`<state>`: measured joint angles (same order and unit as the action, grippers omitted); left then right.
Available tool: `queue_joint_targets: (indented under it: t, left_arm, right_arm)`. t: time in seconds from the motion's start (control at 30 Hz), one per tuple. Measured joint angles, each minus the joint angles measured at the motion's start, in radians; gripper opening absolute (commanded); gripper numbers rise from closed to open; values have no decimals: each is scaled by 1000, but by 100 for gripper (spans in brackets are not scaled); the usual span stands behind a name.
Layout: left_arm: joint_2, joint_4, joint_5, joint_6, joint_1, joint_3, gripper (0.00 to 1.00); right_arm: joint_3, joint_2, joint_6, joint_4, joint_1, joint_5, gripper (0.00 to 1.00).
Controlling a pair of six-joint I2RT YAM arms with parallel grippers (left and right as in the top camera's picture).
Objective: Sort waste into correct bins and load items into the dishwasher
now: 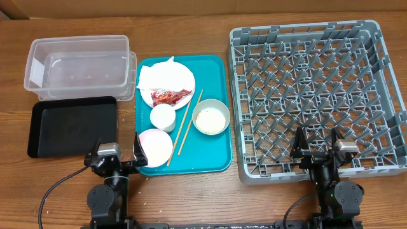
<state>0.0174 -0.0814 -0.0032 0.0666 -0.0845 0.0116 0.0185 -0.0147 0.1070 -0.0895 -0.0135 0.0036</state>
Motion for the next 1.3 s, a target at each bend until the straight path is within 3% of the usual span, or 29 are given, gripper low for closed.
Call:
queue_joint_targets:
  t: [0.83, 1.3]
  left_arm:
    - [0, 0, 0, 0, 0, 0, 100]
    - [1, 25, 83, -5, 0, 19, 100]
  right_arm:
    - [0, 0, 0, 1, 0, -5, 100]
    - [3, 0, 0, 0, 0, -48, 100]
